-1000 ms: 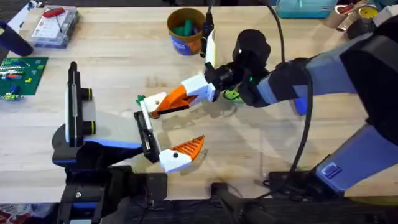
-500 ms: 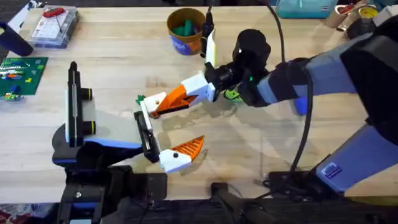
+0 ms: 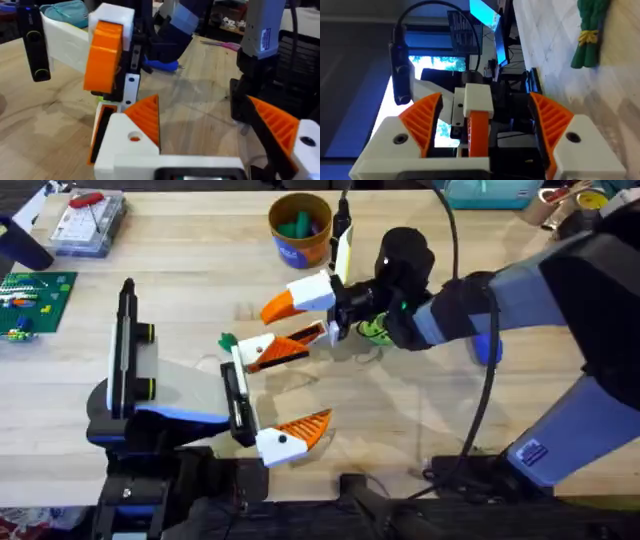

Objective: Pick up the gripper from the table and insert it into the empty holder that is missing its gripper. Then pick up a screw, insert it into the mounting hole, and use the screwdriver to tighten it. Finally, clean up the table by picking up the vegetable and placing it into the bucket.

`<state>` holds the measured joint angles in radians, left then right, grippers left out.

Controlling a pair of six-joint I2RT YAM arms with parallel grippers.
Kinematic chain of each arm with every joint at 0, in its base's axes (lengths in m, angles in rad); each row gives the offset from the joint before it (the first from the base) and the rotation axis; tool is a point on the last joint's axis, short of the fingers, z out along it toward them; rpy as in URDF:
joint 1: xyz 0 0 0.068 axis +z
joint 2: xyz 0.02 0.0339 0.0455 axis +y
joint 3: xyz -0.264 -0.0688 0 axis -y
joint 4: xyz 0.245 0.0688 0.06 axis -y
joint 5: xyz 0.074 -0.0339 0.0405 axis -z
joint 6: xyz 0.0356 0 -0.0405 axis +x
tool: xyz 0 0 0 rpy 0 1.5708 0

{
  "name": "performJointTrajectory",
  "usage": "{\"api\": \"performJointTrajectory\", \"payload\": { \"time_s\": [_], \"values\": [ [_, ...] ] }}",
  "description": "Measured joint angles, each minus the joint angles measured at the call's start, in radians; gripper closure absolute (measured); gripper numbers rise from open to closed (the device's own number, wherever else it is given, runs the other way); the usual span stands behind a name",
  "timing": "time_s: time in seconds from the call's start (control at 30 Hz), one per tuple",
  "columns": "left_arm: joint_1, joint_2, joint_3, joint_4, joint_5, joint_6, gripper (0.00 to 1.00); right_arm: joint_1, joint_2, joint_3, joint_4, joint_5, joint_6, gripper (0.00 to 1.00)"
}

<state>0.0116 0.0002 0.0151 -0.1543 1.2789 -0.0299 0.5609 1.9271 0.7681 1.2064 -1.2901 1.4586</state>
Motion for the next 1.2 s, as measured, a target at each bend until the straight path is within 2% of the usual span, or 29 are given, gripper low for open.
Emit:
{"api": "performJointTrajectory", "payload": {
  "time_s": [0.43, 0.53, 0.6, 0.67, 0.9, 1.03, 1.13, 1.2],
  "values": [
    [0.0, 0.0, 0.0, -0.003, 0.012, 0.003, 0.01, -0.061, -0.13, 0.0, -0.008, -0.009, 0.0, 0.007],
    [0.0, 0.0, 0.0, -0.003, 0.012, 0.003, 0.01, -0.073, -0.168, 0.001, -0.073, -0.017, -0.023, 0.006],
    [0.0, 0.0, 0.0, -0.003, 0.012, 0.003, 0.01, -0.094, -0.199, 0.002, -0.169, -0.017, -0.074, 0.005],
    [0.0, 0.0, 0.0, -0.003, 0.012, 0.003, 0.01, -0.129, -0.238, 0.006, -0.338, -0.009, -0.167, 0.006],
    [0.0, 0.0, 0.0, -0.003, 0.012, 0.003, 0.01, -0.317, -0.366, 0.015, -0.863, 0.092, -0.576, 0.005],
    [0.0, 0.0, 0.0, -0.003, 0.012, 0.003, 0.01, -0.389, -0.432, 0.02, -1.1, 0.147, -0.785, 0.005],
    [0.0, 0.0, 0.0, -0.003, 0.012, 0.003, 0.01, -0.425, -0.485, 0.052, -1.342, 0.201, -0.944, 0.006],
    [0.0, 0.0, 0.0, -0.003, 0.012, 0.004, 0.01, -0.44, -0.515, 0.115, -1.587, 0.279, -1.069, 0.005]
  ]
}}
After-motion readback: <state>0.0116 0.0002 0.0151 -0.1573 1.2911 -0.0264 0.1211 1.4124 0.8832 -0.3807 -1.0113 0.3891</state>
